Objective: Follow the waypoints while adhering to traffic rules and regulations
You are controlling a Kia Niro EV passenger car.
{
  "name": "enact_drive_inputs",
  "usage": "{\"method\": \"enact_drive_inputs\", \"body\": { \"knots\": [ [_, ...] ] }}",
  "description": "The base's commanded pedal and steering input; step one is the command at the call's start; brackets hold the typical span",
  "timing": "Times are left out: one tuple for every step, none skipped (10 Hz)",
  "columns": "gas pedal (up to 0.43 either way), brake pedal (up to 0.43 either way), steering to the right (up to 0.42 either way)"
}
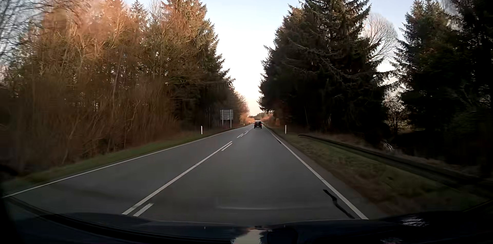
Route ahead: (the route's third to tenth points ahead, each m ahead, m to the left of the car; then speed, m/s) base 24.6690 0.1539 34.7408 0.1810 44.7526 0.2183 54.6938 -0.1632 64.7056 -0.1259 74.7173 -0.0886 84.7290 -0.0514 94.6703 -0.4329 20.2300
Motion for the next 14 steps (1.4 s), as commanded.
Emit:
{"method": "enact_drive_inputs", "body": {
  "knots": [
    [0.280,0.000,0.000],
    [0.280,0.000,0.000],
    [0.280,0.000,0.000],
    [0.280,0.000,0.000],
    [0.280,0.000,0.000],
    [0.280,0.000,0.000],
    [0.280,0.000,0.000],
    [0.280,0.000,0.001],
    [0.280,0.000,0.001],
    [0.280,0.000,0.001],
    [0.280,0.000,0.002],
    [0.280,0.000,0.001],
    [0.268,0.000,0.001],
    [0.268,0.000,0.001]
  ]
}}
